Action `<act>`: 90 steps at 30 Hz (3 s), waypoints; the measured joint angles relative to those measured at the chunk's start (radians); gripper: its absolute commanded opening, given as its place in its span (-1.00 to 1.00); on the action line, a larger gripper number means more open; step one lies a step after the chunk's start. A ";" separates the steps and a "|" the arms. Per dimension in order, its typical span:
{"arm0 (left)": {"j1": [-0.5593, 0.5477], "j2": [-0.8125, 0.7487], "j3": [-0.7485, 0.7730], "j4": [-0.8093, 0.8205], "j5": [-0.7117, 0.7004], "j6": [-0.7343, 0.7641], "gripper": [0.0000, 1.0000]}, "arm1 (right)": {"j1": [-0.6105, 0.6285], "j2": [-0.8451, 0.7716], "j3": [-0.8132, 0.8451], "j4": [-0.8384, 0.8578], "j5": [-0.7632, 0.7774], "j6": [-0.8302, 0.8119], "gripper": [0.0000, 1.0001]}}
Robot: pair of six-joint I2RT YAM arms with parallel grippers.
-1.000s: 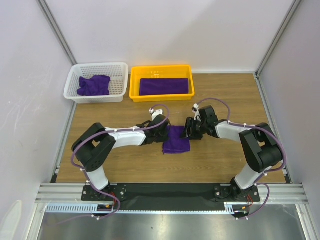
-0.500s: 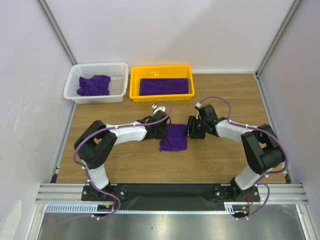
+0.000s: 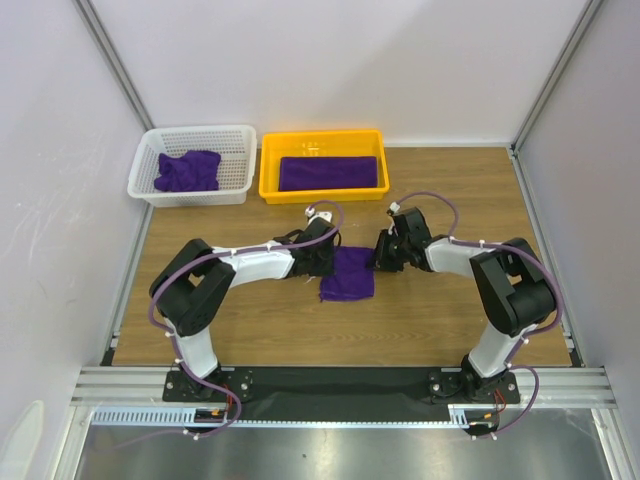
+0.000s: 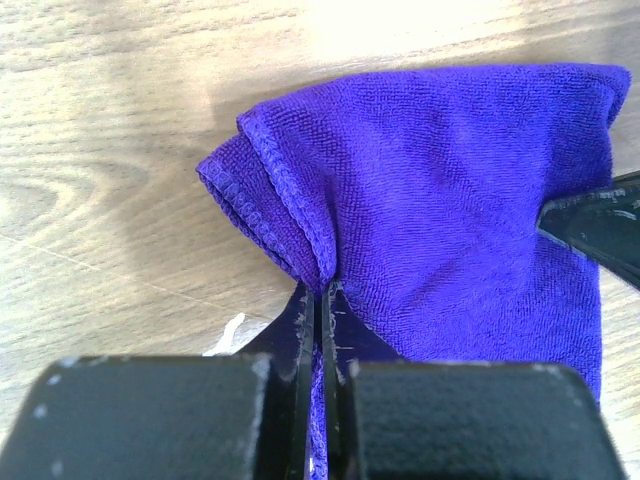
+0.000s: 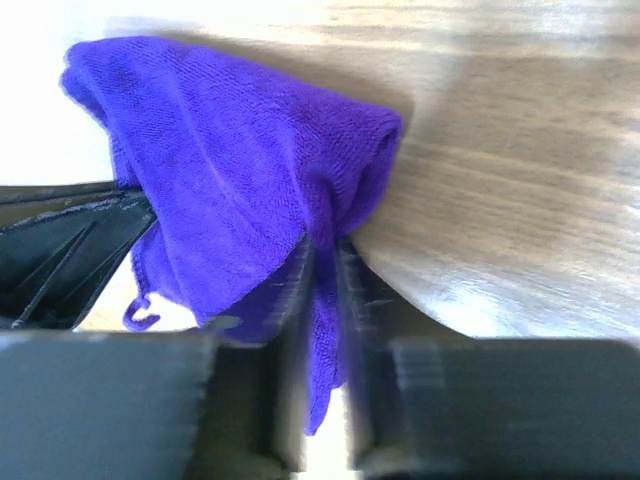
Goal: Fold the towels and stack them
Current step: Neatly place the folded towel into the bin
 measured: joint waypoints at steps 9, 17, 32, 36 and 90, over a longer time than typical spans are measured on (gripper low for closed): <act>0.006 -0.003 0.000 0.012 0.015 0.002 -0.99 | -0.009 0.017 0.031 -0.033 -0.003 0.003 -1.00; 0.024 -0.062 0.034 0.021 0.013 0.042 -0.99 | -0.064 -0.002 0.221 -0.237 0.034 -0.053 -1.00; 0.283 0.085 0.459 0.194 0.016 0.160 -0.99 | -0.132 0.428 1.049 -0.241 0.008 -0.115 -1.00; 0.323 0.230 0.586 0.209 0.022 0.169 -0.99 | -0.143 0.567 1.195 -0.251 -0.001 -0.128 -1.00; 0.530 0.190 0.990 -0.121 0.210 0.185 0.98 | -0.176 0.427 1.455 -0.505 -0.057 -0.137 1.00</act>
